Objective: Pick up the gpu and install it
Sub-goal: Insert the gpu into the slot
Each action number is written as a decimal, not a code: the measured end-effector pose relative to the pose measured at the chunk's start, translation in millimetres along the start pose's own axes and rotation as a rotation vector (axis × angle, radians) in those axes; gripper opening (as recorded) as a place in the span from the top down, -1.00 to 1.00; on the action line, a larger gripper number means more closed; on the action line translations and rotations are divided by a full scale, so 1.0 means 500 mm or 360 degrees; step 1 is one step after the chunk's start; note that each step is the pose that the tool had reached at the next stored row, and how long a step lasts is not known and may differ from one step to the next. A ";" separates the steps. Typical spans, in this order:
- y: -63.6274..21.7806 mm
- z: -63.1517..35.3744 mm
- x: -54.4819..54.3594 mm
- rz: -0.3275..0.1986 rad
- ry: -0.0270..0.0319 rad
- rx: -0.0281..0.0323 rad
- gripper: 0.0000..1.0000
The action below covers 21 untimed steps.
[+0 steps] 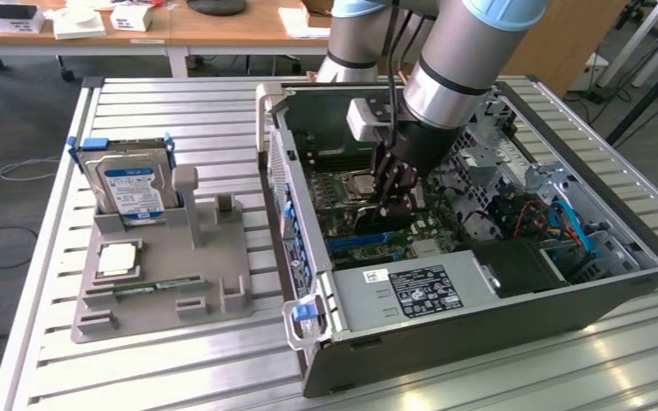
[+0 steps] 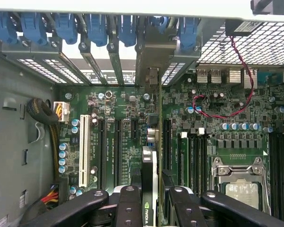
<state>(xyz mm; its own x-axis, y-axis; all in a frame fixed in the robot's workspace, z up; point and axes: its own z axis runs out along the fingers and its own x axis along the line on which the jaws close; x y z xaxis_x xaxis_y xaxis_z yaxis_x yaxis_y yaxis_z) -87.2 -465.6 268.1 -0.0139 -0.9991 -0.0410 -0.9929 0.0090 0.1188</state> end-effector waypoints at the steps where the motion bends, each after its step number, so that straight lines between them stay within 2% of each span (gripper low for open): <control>1: 0.000 0.000 0.000 0.0000 -0.00002 0.00000 0.46; 21: 0.001 0.004 0.000 0.0000 -0.00001 0.00003 0.46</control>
<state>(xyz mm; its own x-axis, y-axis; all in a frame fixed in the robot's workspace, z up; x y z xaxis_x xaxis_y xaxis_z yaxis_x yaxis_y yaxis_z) -88.1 -465.6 266.2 -0.0139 -0.9991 -0.0411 -0.9929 0.0090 0.1185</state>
